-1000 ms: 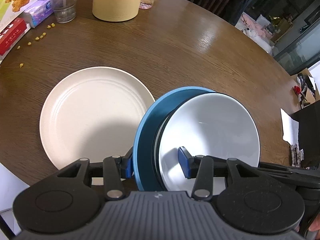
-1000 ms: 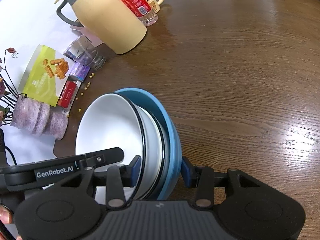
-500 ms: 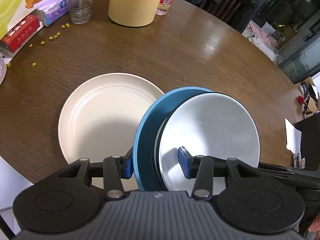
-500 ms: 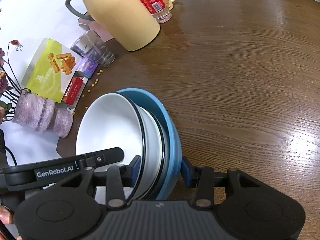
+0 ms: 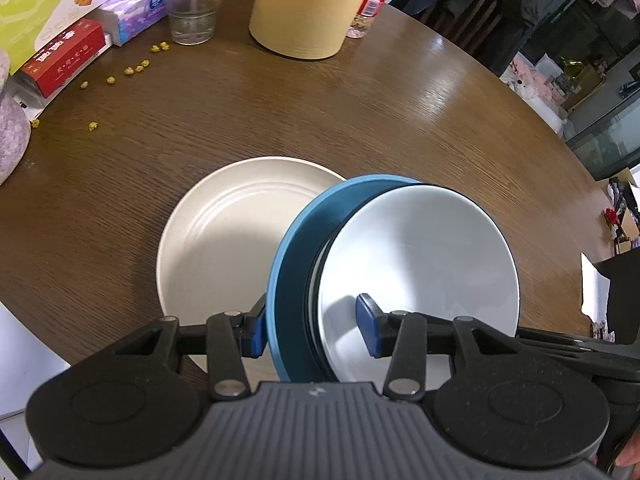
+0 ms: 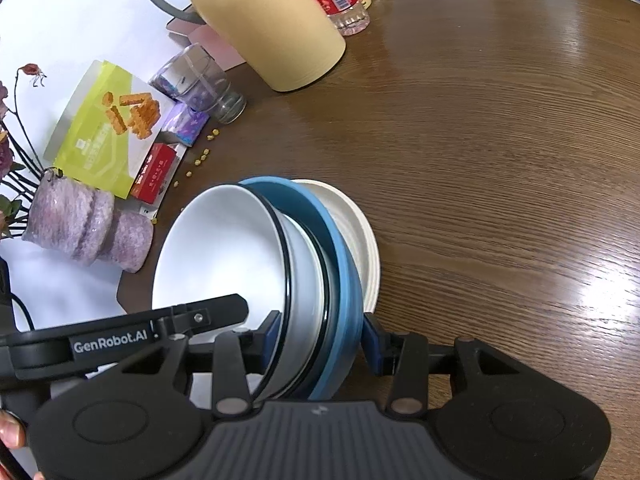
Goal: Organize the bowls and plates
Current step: 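Carry the bowl stack over the cream plate stack with both grippers, then lower the bowl stack onto the plates and open both grippers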
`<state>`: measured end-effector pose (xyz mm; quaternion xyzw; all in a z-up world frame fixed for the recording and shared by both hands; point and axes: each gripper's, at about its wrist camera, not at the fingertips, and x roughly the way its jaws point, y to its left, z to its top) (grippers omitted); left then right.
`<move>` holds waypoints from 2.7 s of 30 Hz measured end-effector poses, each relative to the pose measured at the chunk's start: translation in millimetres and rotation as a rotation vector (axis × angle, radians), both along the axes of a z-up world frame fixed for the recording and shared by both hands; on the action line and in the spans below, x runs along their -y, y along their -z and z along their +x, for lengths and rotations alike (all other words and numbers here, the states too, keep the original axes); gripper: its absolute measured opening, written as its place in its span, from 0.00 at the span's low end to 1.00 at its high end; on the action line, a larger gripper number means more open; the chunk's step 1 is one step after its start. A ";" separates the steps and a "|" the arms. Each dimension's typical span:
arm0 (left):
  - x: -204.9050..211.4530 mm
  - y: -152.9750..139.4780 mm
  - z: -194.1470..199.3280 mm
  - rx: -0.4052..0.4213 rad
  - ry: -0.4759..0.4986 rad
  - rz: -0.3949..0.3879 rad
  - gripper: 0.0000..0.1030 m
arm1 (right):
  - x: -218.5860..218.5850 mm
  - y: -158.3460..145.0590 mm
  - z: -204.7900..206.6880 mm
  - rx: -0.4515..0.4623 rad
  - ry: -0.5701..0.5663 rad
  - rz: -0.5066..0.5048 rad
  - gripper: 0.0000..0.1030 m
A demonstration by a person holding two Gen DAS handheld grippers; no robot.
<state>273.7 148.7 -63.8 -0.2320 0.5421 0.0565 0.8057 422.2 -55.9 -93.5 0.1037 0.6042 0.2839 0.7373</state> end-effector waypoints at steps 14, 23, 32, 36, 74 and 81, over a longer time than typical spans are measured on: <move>-28.7 9.4 3.9 -0.032 -0.021 0.008 0.43 | -33.4 13.7 9.7 -0.027 -0.021 0.008 0.40; -38.5 15.2 8.4 -0.044 -0.017 0.005 0.43 | -46.1 22.2 14.8 -0.039 -0.020 0.010 0.40; -39.4 20.6 13.9 -0.054 -0.002 0.004 0.43 | -46.9 27.9 18.5 -0.046 -0.008 0.005 0.40; -39.5 23.2 17.0 -0.060 0.003 0.006 0.43 | -46.6 31.6 20.2 -0.052 -0.006 0.003 0.40; -46.3 9.7 -2.1 0.066 0.078 0.111 0.95 | -36.6 5.3 3.5 0.120 0.068 -0.036 0.87; -47.6 -2.8 -26.1 0.159 0.100 0.192 1.00 | -18.6 -13.4 -30.1 0.243 0.138 -0.070 1.00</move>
